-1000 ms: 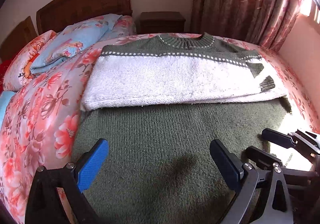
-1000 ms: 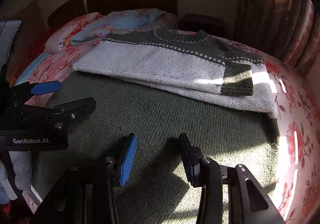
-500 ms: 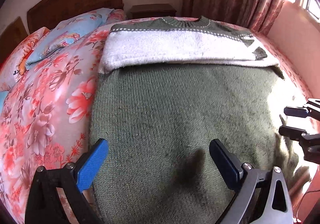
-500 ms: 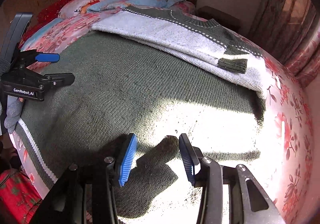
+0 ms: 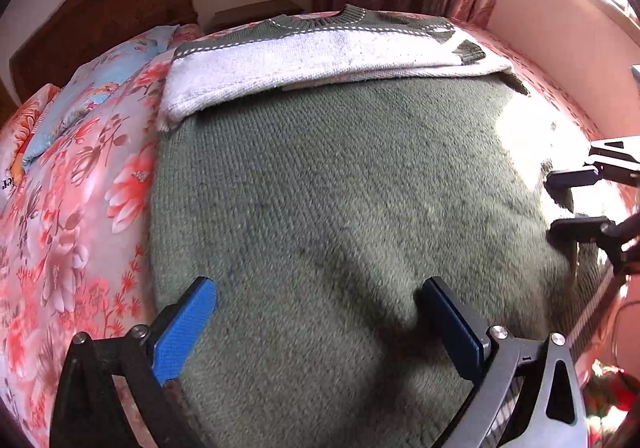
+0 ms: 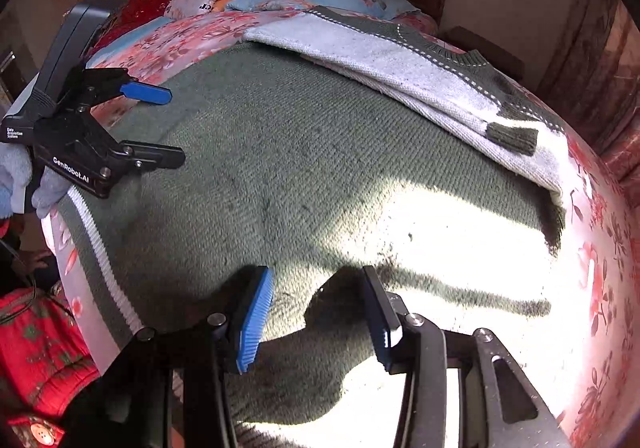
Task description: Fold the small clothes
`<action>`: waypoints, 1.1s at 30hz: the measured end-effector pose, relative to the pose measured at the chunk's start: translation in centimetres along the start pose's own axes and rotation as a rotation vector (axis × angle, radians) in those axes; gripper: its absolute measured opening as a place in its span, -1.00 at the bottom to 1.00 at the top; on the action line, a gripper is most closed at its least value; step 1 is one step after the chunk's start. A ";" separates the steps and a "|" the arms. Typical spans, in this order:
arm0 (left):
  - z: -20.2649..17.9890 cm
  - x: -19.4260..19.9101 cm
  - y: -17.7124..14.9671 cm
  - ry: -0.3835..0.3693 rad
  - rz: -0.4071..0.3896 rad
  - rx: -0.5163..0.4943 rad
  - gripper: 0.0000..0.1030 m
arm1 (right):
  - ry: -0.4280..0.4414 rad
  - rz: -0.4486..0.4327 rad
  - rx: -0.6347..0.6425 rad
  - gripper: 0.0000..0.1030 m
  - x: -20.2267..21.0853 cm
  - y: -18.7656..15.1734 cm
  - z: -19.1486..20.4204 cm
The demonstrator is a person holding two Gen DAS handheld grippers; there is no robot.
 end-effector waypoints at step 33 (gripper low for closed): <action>-3.3 2.7 -0.8 -0.043 -0.022 -0.006 1.00 | 0.071 -0.031 0.122 -0.08 2.1 1.4 6.7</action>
Point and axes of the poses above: each gripper's, at about its wrist camera, not at the fingertips, and x roughly against the way its jaws point, z to its left, y to its top, the point moved 3 cm from there along -x, roughly the way its jaws point, and after that the axes turned 2 degrees about -z, right-handed, at the moved point
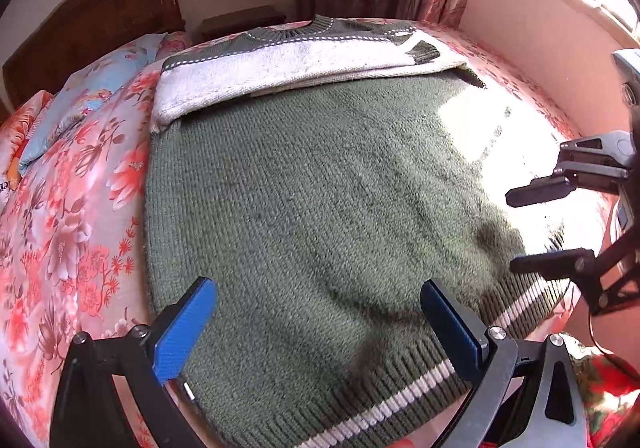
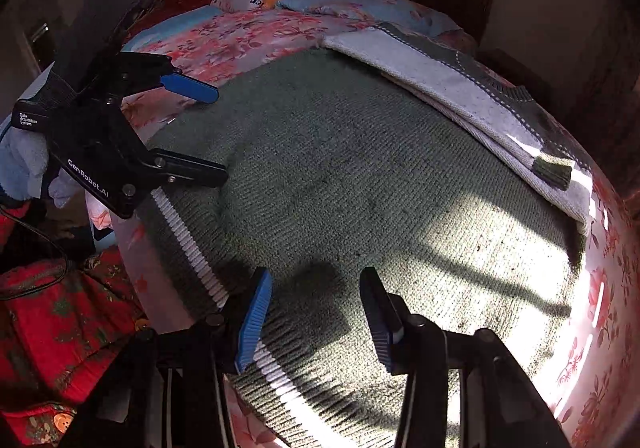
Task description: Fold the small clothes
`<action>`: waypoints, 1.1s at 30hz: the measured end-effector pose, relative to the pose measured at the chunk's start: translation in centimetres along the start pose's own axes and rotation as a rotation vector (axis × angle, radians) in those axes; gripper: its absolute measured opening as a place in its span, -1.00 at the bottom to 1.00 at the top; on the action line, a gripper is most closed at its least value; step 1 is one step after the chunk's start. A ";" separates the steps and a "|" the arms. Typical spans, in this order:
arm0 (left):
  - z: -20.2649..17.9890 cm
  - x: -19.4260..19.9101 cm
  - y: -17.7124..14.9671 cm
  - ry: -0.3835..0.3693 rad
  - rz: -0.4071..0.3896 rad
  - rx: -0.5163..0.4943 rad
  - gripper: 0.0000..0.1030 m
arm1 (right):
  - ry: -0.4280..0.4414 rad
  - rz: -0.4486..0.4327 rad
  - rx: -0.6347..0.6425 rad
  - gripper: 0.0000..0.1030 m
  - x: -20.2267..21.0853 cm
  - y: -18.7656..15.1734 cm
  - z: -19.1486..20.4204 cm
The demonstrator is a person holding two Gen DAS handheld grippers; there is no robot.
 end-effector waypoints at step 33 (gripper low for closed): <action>3.7 -5.6 5.0 0.094 -0.010 0.094 1.00 | -0.154 0.023 -0.189 -0.07 -1.9 -0.3 -9.9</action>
Point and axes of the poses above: each gripper's, at about its wrist camera, not at the fingertips, and x roughly against the way its jaws point, z to its left, y to its top, the point moved 3 cm from there along -x, roughly the way its jaws point, and after that the axes turned 2 degrees about -z, right-handed, at the moved point
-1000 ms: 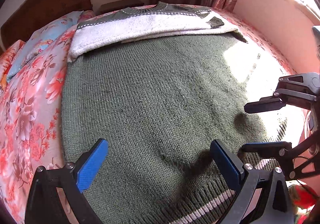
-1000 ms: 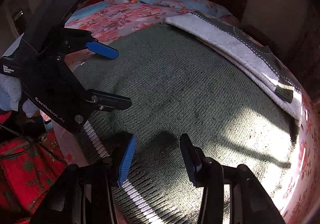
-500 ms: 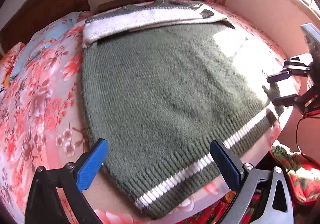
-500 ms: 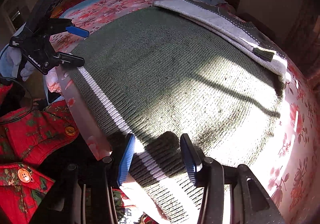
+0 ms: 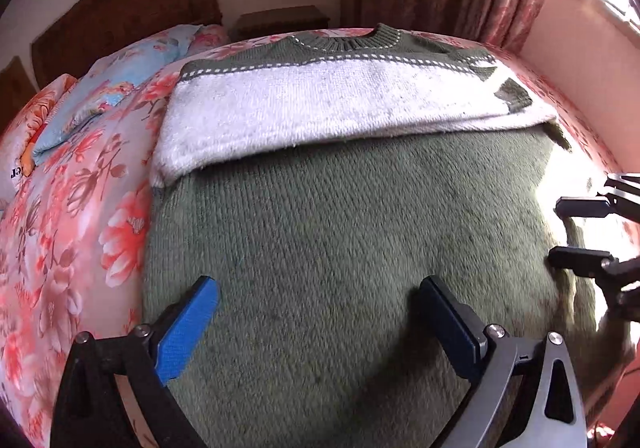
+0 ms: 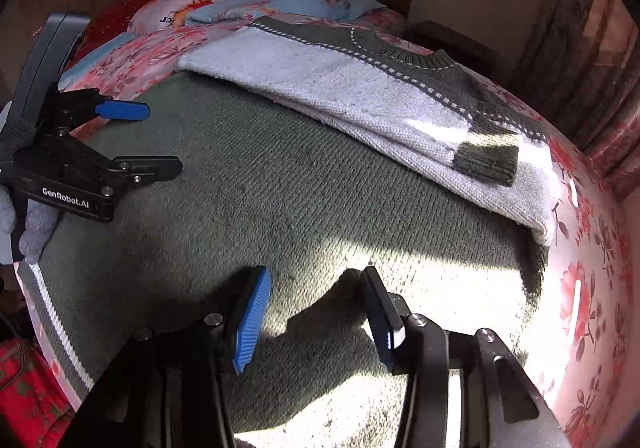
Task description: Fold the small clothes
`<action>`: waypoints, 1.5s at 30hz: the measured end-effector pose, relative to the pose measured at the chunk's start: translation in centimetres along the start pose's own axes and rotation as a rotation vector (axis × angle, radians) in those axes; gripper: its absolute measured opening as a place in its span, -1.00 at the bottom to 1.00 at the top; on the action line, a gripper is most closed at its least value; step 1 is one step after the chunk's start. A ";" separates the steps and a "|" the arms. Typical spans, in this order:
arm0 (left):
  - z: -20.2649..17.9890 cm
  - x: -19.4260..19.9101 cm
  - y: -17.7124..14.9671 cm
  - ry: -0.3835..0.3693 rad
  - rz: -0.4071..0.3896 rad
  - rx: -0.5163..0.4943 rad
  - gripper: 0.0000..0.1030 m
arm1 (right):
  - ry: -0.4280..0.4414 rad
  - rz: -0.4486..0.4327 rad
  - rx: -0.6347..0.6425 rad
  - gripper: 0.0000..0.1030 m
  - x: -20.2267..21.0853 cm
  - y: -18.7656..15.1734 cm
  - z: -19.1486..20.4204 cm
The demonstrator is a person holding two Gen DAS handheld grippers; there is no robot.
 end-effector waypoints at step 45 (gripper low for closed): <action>5.2 12.5 -16.5 -0.029 -0.084 0.295 1.00 | 0.019 -0.116 -0.295 -0.05 12.7 -18.0 0.9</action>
Point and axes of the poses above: each gripper's, at about its wrist camera, not at the fingertips, and x roughly against the way its jaws point, z to its left, y to its top, the point moved 3 cm from there along -x, roughly the way its jaws point, and after that the axes turned 2 degrees about -z, right-handed, at the moved point
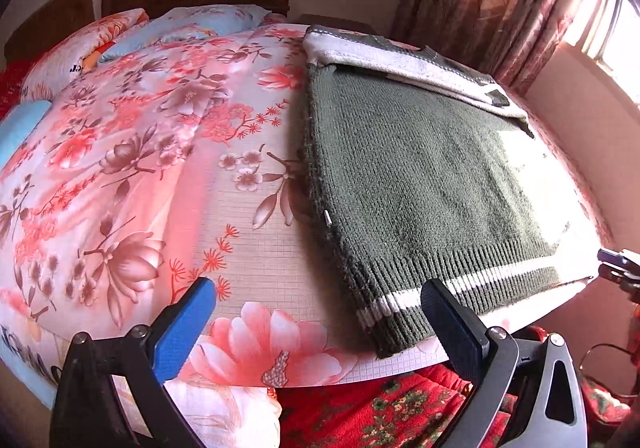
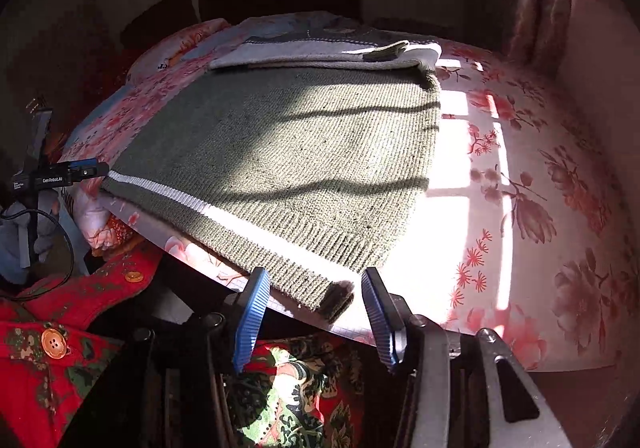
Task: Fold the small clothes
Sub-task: 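Grasp the ribbed hem of the green sweater with the right gripper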
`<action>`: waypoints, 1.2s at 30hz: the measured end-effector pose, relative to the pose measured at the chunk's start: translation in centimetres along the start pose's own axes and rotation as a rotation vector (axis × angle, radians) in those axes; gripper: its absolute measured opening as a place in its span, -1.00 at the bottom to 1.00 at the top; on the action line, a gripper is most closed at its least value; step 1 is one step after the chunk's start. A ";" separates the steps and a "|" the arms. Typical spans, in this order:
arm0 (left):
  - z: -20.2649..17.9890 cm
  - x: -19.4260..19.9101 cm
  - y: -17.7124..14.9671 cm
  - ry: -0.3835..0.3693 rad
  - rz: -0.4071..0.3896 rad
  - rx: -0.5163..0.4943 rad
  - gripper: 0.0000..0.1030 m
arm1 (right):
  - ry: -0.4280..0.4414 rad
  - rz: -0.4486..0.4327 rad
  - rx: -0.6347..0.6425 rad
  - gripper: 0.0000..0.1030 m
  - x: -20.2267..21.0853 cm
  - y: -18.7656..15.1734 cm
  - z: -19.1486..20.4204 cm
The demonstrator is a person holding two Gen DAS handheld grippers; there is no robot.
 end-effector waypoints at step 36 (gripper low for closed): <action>-5.8 -2.5 -0.6 0.067 0.107 -0.052 1.00 | -0.068 -0.045 -0.034 -0.15 -3.0 0.1 0.9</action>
Point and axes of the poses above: each gripper's, at about its wrist camera, not at the fingertips, and x roughly against the way its jaws point, z to its left, y to its top, the point moved 3 cm from there along -x, roughly the way its jaws point, and after that the axes turned 2 degrees about -z, right-handed, at the moved point
